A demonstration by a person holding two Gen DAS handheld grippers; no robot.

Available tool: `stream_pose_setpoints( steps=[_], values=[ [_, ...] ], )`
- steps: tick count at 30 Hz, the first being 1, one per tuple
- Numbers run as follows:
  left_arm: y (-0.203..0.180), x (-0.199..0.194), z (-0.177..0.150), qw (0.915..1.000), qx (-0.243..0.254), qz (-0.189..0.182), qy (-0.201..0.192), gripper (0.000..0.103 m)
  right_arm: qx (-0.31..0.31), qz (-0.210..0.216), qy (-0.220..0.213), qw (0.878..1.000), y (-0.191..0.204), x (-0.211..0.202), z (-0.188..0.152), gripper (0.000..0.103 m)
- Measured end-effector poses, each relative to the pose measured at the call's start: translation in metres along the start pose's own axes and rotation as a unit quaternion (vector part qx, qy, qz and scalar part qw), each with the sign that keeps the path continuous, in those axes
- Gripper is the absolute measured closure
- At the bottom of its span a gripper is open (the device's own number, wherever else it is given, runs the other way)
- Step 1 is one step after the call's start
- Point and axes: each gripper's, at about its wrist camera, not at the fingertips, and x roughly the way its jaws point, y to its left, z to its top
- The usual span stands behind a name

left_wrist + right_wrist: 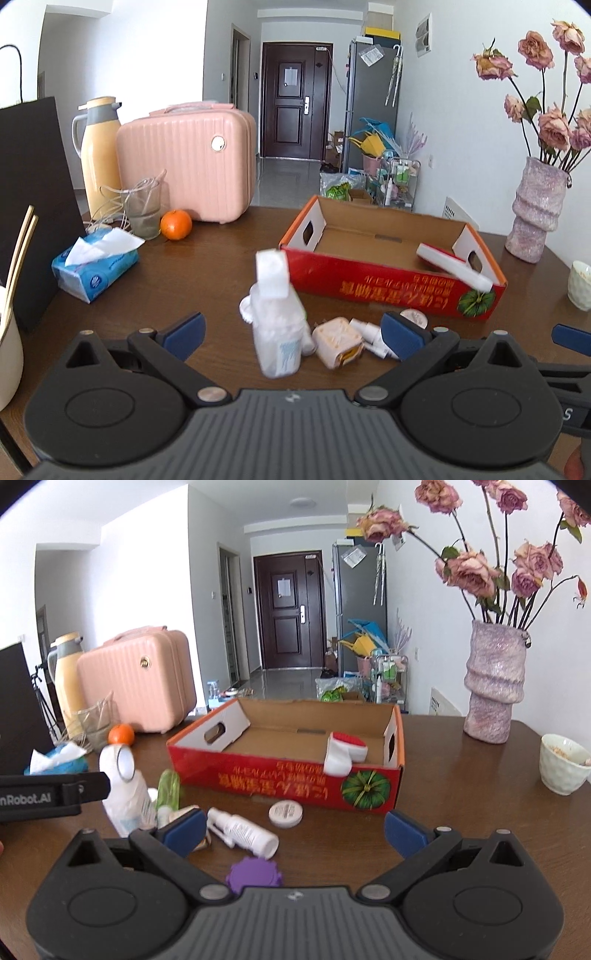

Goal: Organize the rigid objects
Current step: 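Move the right gripper to the purple bottle cap and grasp it, then lift the purple cap with the right gripper toward the box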

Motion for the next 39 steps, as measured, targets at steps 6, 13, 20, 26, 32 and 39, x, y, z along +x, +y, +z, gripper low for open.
stream_pose_setpoints(
  steps=[6, 13, 20, 26, 32, 39],
  values=[
    [0.014, 0.007, -0.011, 0.9999, 0.001, -0.002, 0.011, 0.0, -0.007, -0.004, 0.019, 1.0, 0.007, 0.011, -0.014, 0.0],
    [0.026, 0.023, -0.021, 0.9996, 0.017, 0.002, 0.021, 0.0, -0.005, -0.012, 0.03, 0.999, 0.008, 0.03, -0.023, 0.0],
    [0.035, 0.042, -0.025, 0.9995, 0.02, -0.002, 0.023, 0.0, -0.014, -0.006, 0.06, 0.998, 0.019, 0.062, -0.039, 0.002],
    [0.041, 0.049, -0.027, 0.9994, 0.011, -0.013, 0.031, 0.0, -0.04, -0.019, 0.065, 0.997, 0.032, 0.084, -0.041, 0.007],
    [0.044, 0.05, -0.028, 0.9994, 0.006, -0.018, 0.029, 0.0, -0.048, -0.019, 0.085, 0.995, 0.037, 0.096, -0.044, 0.024],
    [0.044, 0.05, -0.029, 0.9995, 0.003, -0.015, 0.029, 0.0, -0.046, -0.014, 0.079, 0.996, 0.036, 0.09, -0.046, 0.05]
  ],
)
